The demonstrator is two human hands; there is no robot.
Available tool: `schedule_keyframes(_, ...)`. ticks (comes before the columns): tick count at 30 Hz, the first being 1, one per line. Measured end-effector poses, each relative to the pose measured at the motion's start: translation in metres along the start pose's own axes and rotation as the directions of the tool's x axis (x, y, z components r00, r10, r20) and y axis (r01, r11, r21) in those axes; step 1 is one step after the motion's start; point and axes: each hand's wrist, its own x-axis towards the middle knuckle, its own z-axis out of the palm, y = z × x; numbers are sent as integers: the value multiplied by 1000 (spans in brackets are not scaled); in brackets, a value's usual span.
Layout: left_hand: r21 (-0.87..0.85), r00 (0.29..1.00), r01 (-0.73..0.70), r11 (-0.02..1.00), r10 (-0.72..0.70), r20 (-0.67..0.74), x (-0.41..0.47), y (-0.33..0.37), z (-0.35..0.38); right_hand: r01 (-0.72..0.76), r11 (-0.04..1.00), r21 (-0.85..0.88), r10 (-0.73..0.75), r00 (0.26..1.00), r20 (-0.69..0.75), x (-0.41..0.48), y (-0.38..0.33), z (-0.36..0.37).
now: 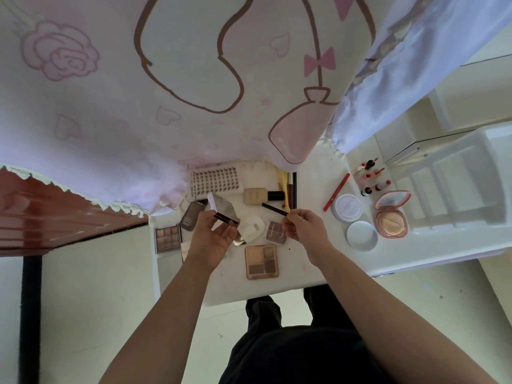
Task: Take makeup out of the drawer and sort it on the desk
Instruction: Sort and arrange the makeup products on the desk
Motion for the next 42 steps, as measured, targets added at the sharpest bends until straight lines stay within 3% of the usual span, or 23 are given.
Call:
schedule_keyframes(7,-152,996,9,988,4,87,-3,3,3,-10,999,35,8,999,49,-3,-3,-6)
schedule_keyframes(20,-53,994,31,998,-25,111,3,2,7,-31,997,-66,39,992,123,-1,-12,-1)
schedule_keyframes(27,-127,996,21,992,-9,91,3,1,11,-39,997,-64,48,989,142,1,-12,2)
schedule_keyframes(34,-182,982,118,976,-88,165,1,2,10,-41,998,-58,50,985,162,-2,-12,4)
schedule_keyframes(39,-24,980,94,995,-88,176,-1,7,9,-40,997,-63,49,987,154,-1,-11,2)
schedule_keyframes(42,246,999,13,969,-2,-44,10,5,9,-24,996,-83,37,987,154,-5,-12,1)
